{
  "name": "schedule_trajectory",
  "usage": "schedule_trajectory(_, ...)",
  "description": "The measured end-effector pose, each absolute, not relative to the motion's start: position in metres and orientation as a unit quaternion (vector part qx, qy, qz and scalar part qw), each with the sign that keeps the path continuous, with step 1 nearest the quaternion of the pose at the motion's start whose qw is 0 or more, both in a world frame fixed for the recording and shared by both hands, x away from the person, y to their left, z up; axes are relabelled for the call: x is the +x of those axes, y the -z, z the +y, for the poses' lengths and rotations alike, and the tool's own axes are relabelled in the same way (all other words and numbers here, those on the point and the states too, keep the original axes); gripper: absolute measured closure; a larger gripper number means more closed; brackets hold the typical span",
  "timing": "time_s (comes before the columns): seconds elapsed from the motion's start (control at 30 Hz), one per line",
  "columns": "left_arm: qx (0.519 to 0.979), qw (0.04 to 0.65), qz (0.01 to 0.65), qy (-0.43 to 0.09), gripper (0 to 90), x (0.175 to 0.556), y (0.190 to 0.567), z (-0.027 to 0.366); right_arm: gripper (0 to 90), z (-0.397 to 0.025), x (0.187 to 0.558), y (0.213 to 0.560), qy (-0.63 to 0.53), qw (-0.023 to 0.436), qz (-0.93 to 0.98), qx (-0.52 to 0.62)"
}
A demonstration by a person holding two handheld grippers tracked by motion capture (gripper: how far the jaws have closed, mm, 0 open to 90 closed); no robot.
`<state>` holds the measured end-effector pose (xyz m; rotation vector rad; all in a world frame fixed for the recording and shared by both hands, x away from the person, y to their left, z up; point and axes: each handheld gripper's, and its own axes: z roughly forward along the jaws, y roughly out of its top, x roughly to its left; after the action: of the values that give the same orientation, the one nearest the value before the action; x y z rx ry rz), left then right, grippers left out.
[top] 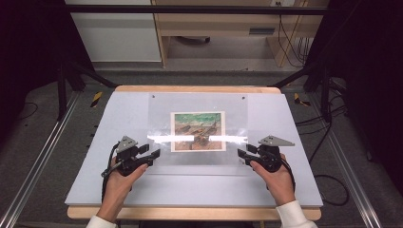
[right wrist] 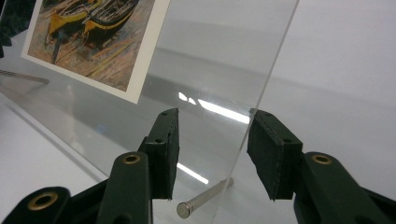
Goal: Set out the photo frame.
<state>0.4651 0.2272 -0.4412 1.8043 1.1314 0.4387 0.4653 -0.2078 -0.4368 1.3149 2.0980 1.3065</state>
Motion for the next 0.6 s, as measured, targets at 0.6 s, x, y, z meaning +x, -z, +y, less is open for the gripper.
schedule_trajectory(0.6, 0.738, 0.460, 0.458, -0.185, 48.1, 0.4588, 0.4408, 0.2273, 58.9, -0.2089, 0.4575, 0.4370, -0.461, 0.174, 0.737, 0.463)
